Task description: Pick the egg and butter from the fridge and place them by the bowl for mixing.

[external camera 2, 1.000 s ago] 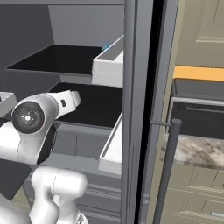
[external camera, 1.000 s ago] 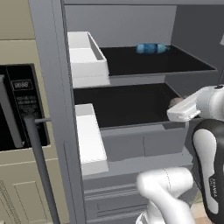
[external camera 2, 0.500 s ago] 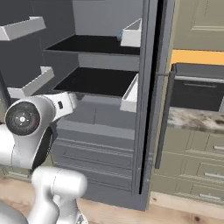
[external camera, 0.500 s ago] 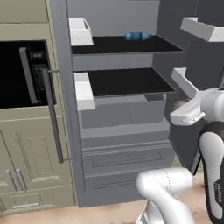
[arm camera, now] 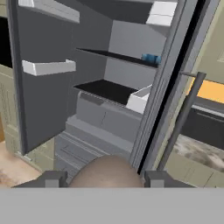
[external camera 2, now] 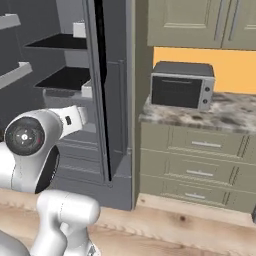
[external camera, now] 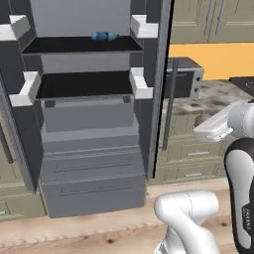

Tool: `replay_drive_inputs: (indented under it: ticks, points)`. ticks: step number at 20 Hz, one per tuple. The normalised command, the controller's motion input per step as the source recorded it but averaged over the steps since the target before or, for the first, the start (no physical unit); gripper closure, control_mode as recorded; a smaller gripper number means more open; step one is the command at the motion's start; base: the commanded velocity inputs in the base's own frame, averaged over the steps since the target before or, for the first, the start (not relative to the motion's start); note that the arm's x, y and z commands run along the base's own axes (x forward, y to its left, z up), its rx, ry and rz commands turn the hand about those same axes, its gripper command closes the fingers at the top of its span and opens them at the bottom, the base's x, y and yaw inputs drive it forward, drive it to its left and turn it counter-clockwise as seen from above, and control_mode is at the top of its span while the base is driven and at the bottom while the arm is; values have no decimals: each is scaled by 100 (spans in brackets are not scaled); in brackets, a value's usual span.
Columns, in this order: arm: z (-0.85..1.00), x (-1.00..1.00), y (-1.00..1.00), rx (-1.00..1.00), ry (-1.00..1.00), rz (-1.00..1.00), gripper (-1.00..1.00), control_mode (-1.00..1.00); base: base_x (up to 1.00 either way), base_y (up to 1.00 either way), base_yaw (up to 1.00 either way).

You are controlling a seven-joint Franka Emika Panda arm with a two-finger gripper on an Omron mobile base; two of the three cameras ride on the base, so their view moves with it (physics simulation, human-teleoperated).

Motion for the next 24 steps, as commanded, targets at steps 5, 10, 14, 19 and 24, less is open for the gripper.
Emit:
replay_drive_inputs:
  ticks: [5,10,14,19,24]
  points:
    - [0,0,0,0,0,0,100,100,5,-100,-6]
    - [0,0,0,0,0,0,100,100,87,-100,-8]
    - [0,0,0,0,0,0,100,100,94,-100,-8]
    - [0,0,0,0,0,0,100,100,55,-100,-15]
    - [0,0,0,0,0,0,100,100,-12,-100,-18]
